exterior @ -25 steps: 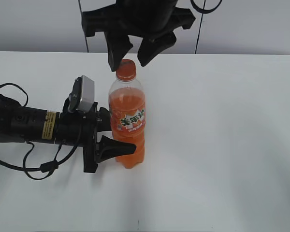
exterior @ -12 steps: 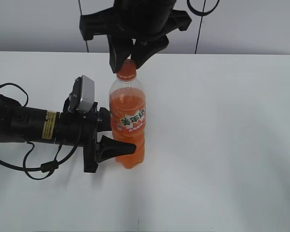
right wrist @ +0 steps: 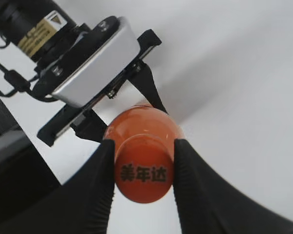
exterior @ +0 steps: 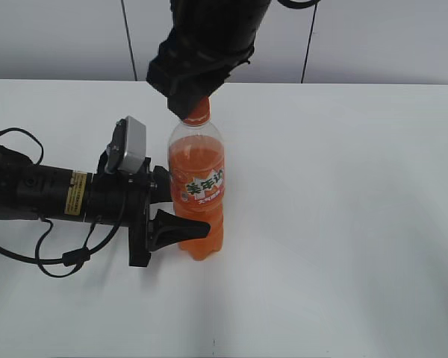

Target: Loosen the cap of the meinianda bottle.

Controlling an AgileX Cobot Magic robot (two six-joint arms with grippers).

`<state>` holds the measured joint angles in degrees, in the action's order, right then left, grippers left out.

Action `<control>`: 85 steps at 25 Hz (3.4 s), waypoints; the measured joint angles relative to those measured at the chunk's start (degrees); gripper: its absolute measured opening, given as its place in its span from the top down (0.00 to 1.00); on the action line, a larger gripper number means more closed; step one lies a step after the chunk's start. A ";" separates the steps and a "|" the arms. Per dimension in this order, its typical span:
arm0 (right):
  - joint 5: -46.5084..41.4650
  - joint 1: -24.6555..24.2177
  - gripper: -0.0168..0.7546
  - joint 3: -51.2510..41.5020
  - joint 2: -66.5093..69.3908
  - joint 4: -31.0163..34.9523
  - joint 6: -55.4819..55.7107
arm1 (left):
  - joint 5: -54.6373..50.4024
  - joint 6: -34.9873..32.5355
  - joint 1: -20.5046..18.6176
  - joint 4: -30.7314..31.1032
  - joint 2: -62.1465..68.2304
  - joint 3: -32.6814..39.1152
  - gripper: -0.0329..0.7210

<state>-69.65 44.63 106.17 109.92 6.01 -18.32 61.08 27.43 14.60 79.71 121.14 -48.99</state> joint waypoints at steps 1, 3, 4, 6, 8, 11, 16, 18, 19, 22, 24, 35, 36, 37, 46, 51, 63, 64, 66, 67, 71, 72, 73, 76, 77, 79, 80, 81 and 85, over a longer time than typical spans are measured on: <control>0.00 0.00 0.62 0.06 0.00 0.04 -3.25 | 0.00 0.00 0.00 0.00 0.00 0.00 0.41; 0.00 0.00 0.62 0.06 0.00 0.12 -9.70 | 0.00 0.00 0.00 0.00 0.00 0.00 0.41; 0.00 0.00 0.62 0.06 0.00 0.20 -12.66 | 0.00 0.00 0.00 0.00 0.00 0.00 0.41; 0.00 0.00 0.62 0.06 0.00 0.27 -18.21 | -0.07 0.00 0.00 0.00 -0.05 0.00 0.41; -0.05 0.00 0.62 0.06 0.00 0.42 -24.22 | -0.07 0.00 0.00 0.00 -0.05 0.00 0.41; -0.22 0.00 0.62 0.16 0.00 0.55 -34.50 | -0.12 0.00 0.00 0.00 -0.05 0.00 0.41; -0.46 0.00 0.62 0.16 0.00 1.29 -48.42 | -0.12 0.00 0.00 0.02 -0.05 0.00 0.41; -0.58 0.00 0.62 0.16 0.00 1.58 -53.54 | -0.12 0.00 0.00 0.07 -0.05 0.00 0.41; -0.64 0.00 0.62 0.16 0.00 1.58 -55.29 | -0.12 0.00 0.00 0.07 -0.05 0.00 0.41; -0.77 0.00 0.62 0.16 0.00 1.64 -59.91 | -0.12 -0.06 0.00 0.07 -0.05 0.00 0.41; -0.77 0.00 0.62 0.16 0.00 1.68 -62.13 | -0.12 -0.06 0.00 0.07 -0.05 0.00 0.41; -0.81 0.00 0.60 0.16 0.00 1.88 -61.31 | -0.17 -0.06 0.00 0.07 -0.05 0.00 0.41; -0.69 0.00 0.58 0.16 0.00 1.99 -60.38 | -0.17 -0.06 0.00 0.07 -0.05 0.00 0.41; -0.69 0.00 0.55 0.16 0.06 2.37 -59.59 | -0.17 -0.06 0.00 0.07 -0.05 0.00 0.41; -0.64 0.00 0.35 0.16 0.40 6.92 -56.85 | -0.23 -0.06 0.00 0.01 -0.05 -0.06 0.41; -0.59 0.00 0.34 0.16 -1.99 7.35 -52.13 | -0.23 -0.06 0.00 0.01 -0.05 -0.06 0.41; -0.59 0.00 0.34 0.16 -7.07 6.18 3.15 | -0.23 -0.06 0.00 0.01 -0.05 -0.06 0.41; -0.64 0.00 0.34 0.16 -7.07 5.27 8.37 | -0.23 -0.06 0.00 0.01 -0.05 -0.06 0.41; -0.64 0.00 0.34 0.16 -7.07 3.12 19.14 | -0.23 -0.06 0.00 0.01 -0.05 -0.06 0.41; -0.64 0.00 0.34 0.16 -7.07 2.11 22.07 | -0.23 -0.06 0.00 0.01 -0.05 -0.06 0.41; -0.64 0.00 0.34 0.16 -7.07 -0.38 26.80 | -0.23 -0.06 0.00 0.01 -0.05 -0.06 0.41; -0.64 0.00 0.34 0.16 -6.96 -0.51 27.09 | -0.23 -0.06 0.00 0.01 -0.05 -0.06 0.41; -0.64 0.00 0.34 0.16 -6.68 -0.51 27.33 | -0.23 -0.06 0.00 0.01 -0.05 -0.06 0.41; -0.64 0.00 0.34 0.16 -5.27 -0.35 27.44 | -0.23 -0.06 0.00 0.01 -0.05 -0.06 0.41; -0.64 0.00 0.34 0.11 -4.65 -0.17 27.51 | -0.23 -0.06 0.00 0.01 -0.05 -0.06 0.41; -0.59 0.00 0.34 -0.09 -3.62 0.44 27.56 | -0.23 -0.06 0.00 0.01 -0.05 -0.06 0.41; -0.59 0.00 0.34 -0.21 -3.21 0.56 27.56 | -0.23 -0.06 0.00 0.01 -0.05 -0.06 0.41; -0.59 0.00 0.35 -0.29 -2.85 0.62 27.56 | -0.23 -0.06 0.00 0.01 -0.05 -0.06 0.41; -0.59 0.00 0.40 -0.33 -2.12 0.67 27.56 | -0.23 -0.06 0.00 0.01 -0.05 -0.06 0.41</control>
<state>-70.24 44.63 105.84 107.80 6.68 9.23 60.85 27.37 14.60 79.72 121.09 -49.05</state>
